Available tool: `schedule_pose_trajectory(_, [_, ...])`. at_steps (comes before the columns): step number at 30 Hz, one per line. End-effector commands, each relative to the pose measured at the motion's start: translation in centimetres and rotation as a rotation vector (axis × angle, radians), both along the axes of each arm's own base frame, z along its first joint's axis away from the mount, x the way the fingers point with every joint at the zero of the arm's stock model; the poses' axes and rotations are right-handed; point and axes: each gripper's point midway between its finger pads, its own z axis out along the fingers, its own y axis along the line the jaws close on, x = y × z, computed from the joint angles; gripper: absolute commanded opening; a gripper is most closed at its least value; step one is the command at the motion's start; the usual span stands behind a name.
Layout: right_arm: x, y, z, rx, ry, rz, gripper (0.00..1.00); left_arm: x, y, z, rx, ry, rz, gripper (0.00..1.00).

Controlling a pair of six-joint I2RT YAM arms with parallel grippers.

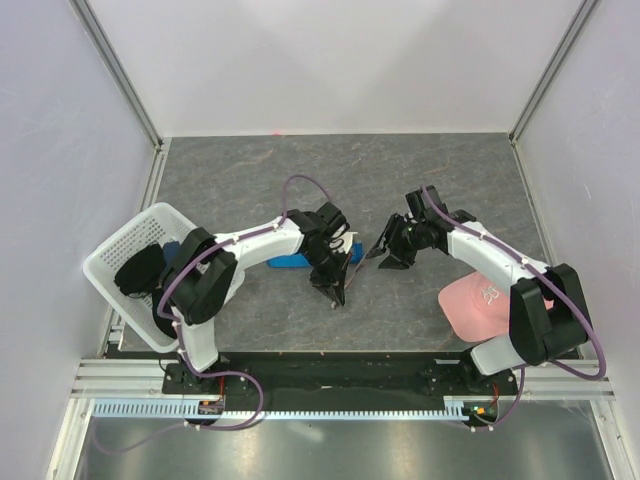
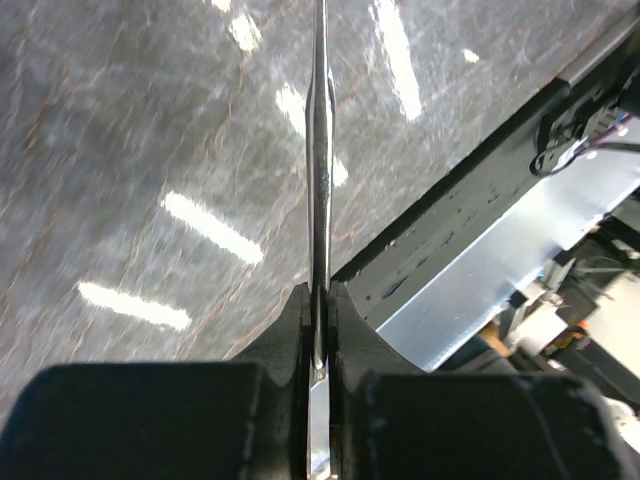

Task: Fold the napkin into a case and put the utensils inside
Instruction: Pass from the right arm to the left, then pass from the left arm to the right

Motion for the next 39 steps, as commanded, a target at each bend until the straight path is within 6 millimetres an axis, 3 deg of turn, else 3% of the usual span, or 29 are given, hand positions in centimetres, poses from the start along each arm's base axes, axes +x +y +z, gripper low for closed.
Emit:
schedule_pose_trajectory(1, [-0.7, -1.2, -0.2, -0.080, 0.091, -0.021, 0.53, 0.2, 1.0, 2.9, -0.037, -0.114, -0.068, 0.02])
schedule_pose_trajectory(7, [2.1, 0.5, 0.9, -0.025, 0.115, -0.117, 0.53, 0.0, 0.6, 3.3, -0.061, -0.101, -0.081, 0.02])
schedule_pose_trajectory(20, [3.3, 0.7, -0.8, -0.045, 0.143, -0.156, 0.50, -0.5, 0.2, 3.7, -0.097, -0.074, -0.098, 0.02])
schedule_pose_trajectory(25, [5.1, -0.5, 0.2, -0.171, -0.087, 0.113, 0.57, -2.1, 0.2, 4.1, -0.164, -0.016, -0.156, 0.02])
schedule_pose_trajectory(30, [3.4, -1.2, 2.9, -0.191, -0.330, 0.420, 0.63, -3.6, 1.0, 4.2, -0.207, 0.031, -0.198, 0.02])
schedule_pose_trajectory(34, [2.6, -2.2, 7.2, -0.307, -0.649, 0.612, 0.66, -4.0, 1.4, 4.2, -0.202, 0.053, -0.186, 0.02])
schedule_pose_trajectory(37, [1.9, -2.2, 8.0, -0.361, -0.801, 0.757, 0.66, -4.1, 1.3, 4.5, -0.211, 0.057, -0.176, 0.02])
schedule_pose_trajectory(39, [0.7, -1.7, 7.4, -0.371, -0.873, 0.914, 0.66, -4.4, 1.1, 5.0, -0.233, 0.071, -0.177, 0.02])
